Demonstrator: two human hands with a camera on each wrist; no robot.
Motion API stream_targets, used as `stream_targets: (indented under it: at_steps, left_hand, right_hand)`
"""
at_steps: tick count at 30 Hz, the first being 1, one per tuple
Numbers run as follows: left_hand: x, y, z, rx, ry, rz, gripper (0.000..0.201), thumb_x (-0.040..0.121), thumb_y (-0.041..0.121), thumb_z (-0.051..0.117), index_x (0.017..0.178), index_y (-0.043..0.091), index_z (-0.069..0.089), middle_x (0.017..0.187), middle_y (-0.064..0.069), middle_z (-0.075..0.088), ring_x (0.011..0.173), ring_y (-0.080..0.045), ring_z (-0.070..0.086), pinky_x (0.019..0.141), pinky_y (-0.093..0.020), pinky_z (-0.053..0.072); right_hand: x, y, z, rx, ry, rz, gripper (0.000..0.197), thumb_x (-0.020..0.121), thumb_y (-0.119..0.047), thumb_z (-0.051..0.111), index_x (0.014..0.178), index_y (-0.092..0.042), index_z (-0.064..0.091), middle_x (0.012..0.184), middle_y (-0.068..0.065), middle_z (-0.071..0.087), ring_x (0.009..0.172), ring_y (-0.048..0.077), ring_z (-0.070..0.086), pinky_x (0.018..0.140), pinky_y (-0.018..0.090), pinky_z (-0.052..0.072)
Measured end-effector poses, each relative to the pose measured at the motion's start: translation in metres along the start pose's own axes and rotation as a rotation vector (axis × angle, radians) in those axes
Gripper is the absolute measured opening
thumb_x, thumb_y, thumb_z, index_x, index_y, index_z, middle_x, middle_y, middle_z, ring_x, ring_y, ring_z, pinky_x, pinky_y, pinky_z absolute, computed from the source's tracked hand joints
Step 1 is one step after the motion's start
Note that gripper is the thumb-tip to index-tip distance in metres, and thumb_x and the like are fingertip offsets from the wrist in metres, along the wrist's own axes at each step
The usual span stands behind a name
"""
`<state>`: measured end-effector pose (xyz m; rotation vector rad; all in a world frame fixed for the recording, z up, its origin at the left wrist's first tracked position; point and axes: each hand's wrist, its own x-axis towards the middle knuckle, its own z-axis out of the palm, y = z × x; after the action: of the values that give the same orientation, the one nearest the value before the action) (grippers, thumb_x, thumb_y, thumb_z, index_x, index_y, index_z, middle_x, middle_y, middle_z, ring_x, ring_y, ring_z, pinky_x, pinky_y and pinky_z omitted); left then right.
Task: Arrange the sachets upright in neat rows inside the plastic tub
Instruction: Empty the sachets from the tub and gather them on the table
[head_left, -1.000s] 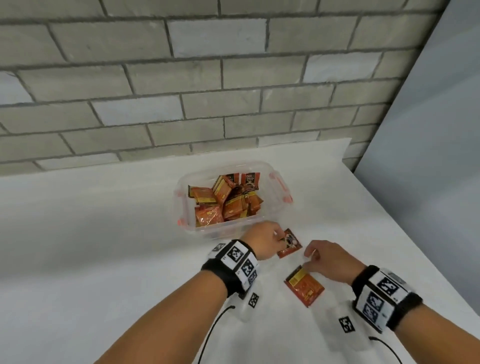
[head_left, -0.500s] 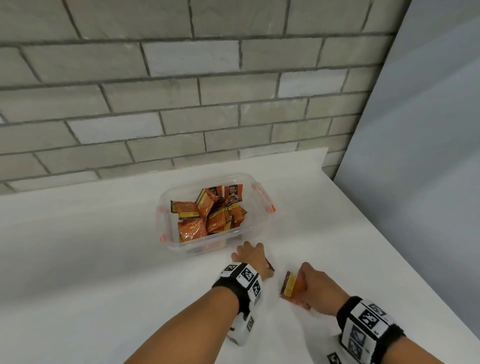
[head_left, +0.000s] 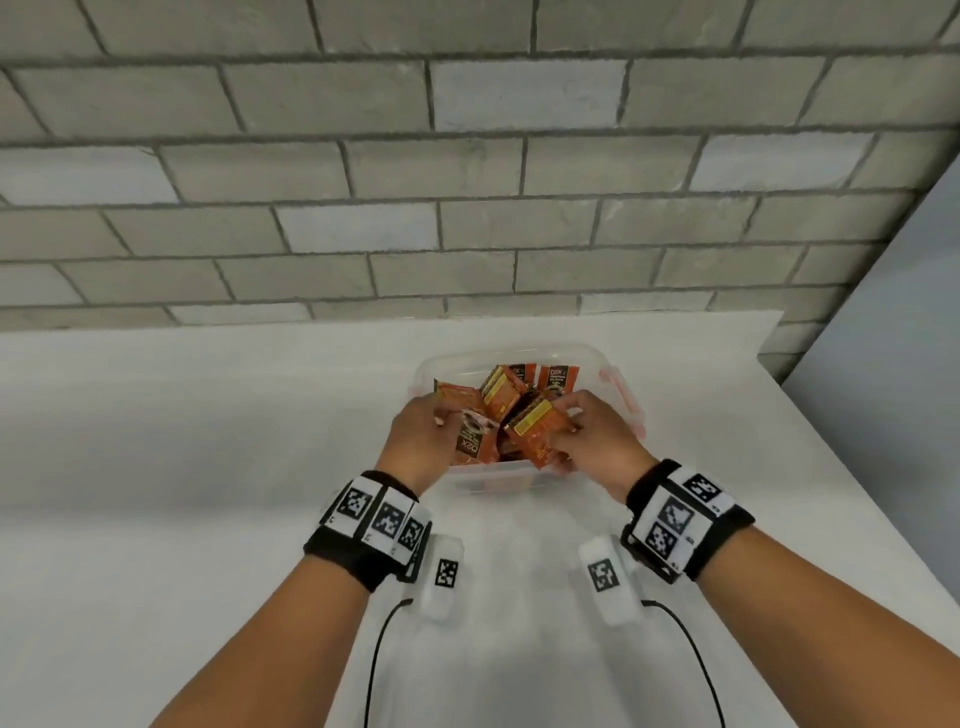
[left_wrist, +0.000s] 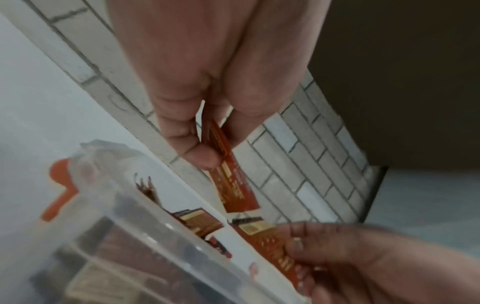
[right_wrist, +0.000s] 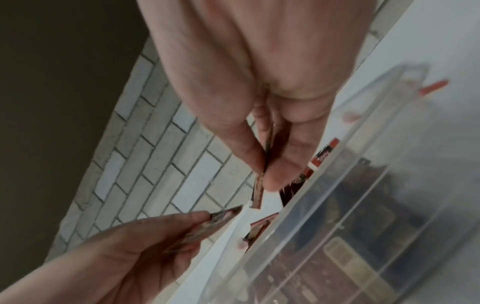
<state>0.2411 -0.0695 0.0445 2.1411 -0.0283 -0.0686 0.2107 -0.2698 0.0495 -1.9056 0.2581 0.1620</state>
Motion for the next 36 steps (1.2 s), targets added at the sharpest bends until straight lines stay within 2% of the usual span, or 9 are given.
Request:
stream_targets:
  at_steps: [2,5,10,16,20,23,26,32,36]
  left_hand:
    - [0.012,-0.004,0.002,0.068,0.033,0.015,0.022,0.095,0.015,0.053,0.114,0.011,0.063,0.114,-0.007,0.061,0.1,-0.021,0.061,0.089,-0.025,0.048]
    - [0.021,-0.009,0.008,0.178,0.033,0.067,0.024,0.094,0.014,0.053,0.115,0.012,0.065,0.101,-0.004,0.059,0.092,-0.016,0.057,0.069,-0.004,0.034]
    - [0.017,-0.015,0.011,0.354,0.052,0.014,0.037,0.093,0.027,0.053,0.13,0.021,0.054,0.123,-0.01,0.049,0.12,-0.029,0.038,0.098,-0.035,0.033]
    - [0.016,-0.035,-0.001,0.128,-0.042,-0.222,0.066,0.094,0.019,0.054,0.151,0.019,0.021,0.147,-0.012,0.04,0.132,-0.029,0.041,0.108,-0.038,0.033]
    - [0.011,-0.05,-0.003,-0.022,-0.053,-0.226,0.073,0.09,0.018,0.061,0.151,0.024,0.021,0.132,-0.013,0.056,0.11,-0.028,0.059,0.094,-0.035,0.045]
    - [0.002,-0.057,-0.004,-0.08,-0.027,-0.212,0.07,0.089,0.024,0.065,0.148,0.024,0.028,0.116,-0.009,0.061,0.09,-0.025,0.066,0.089,-0.038,0.053]
    - [-0.015,-0.06,-0.004,-0.123,-0.01,-0.186,0.056,0.094,0.028,0.055,0.145,0.02,0.033,0.093,-0.006,0.065,0.085,-0.025,0.066,0.088,-0.043,0.053]
    - [-0.069,-0.073,-0.014,-0.278,-0.006,-0.204,0.036,0.096,0.018,0.053,0.131,0.02,0.045,0.1,-0.018,0.066,0.085,-0.03,0.068,0.074,-0.042,0.058]
    - [-0.112,-0.083,-0.027,-0.408,-0.057,-0.249,0.046,0.092,0.01,0.06,0.133,0.021,0.044,0.08,-0.017,0.062,0.084,-0.035,0.066,0.077,-0.042,0.057]
  right_hand:
    - [0.018,-0.008,0.015,0.016,0.026,0.025,0.028,0.088,-0.001,0.061,0.109,-0.014,0.048,0.099,0.009,0.061,0.066,0.022,0.065,0.063,0.036,0.059]
    - [0.034,-0.008,0.029,-0.092,0.081,0.013,0.024,0.087,-0.01,0.065,0.106,-0.015,0.05,0.098,0.005,0.06,0.069,0.02,0.065,0.064,0.031,0.058]
    - [0.036,0.006,0.015,-0.584,0.18,-0.142,0.03,0.091,-0.033,0.057,0.117,-0.017,0.057,0.121,0.004,0.055,0.108,0.019,0.051,0.084,0.027,0.042]
    - [0.041,0.028,-0.046,-0.623,0.343,0.117,0.056,0.093,-0.033,0.05,0.145,-0.024,0.03,0.149,0.009,0.031,0.131,0.035,0.034,0.104,0.046,0.035]
    - [0.041,0.054,-0.061,-0.209,0.203,0.19,0.054,0.093,-0.019,0.055,0.144,-0.014,0.035,0.124,0.016,0.056,0.103,0.033,0.058,0.088,0.042,0.051]
    - [0.025,0.062,-0.063,0.063,0.196,0.201,0.046,0.09,-0.013,0.061,0.134,-0.014,0.045,0.104,0.011,0.059,0.084,0.026,0.06,0.069,0.037,0.055]
    - [-0.001,0.069,-0.061,0.156,0.203,0.183,0.043,0.09,-0.014,0.062,0.131,-0.015,0.048,0.097,0.006,0.058,0.085,0.024,0.06,0.068,0.036,0.054]
    - [-0.075,0.085,-0.05,0.224,0.236,0.171,0.027,0.098,-0.026,0.049,0.124,-0.019,0.051,0.102,0.007,0.061,0.077,0.022,0.058,0.062,0.034,0.053]
    - [-0.121,0.096,-0.049,0.217,0.216,0.163,0.026,0.099,-0.027,0.048,0.123,-0.02,0.053,0.099,0.007,0.065,0.081,0.026,0.06,0.063,0.036,0.052]
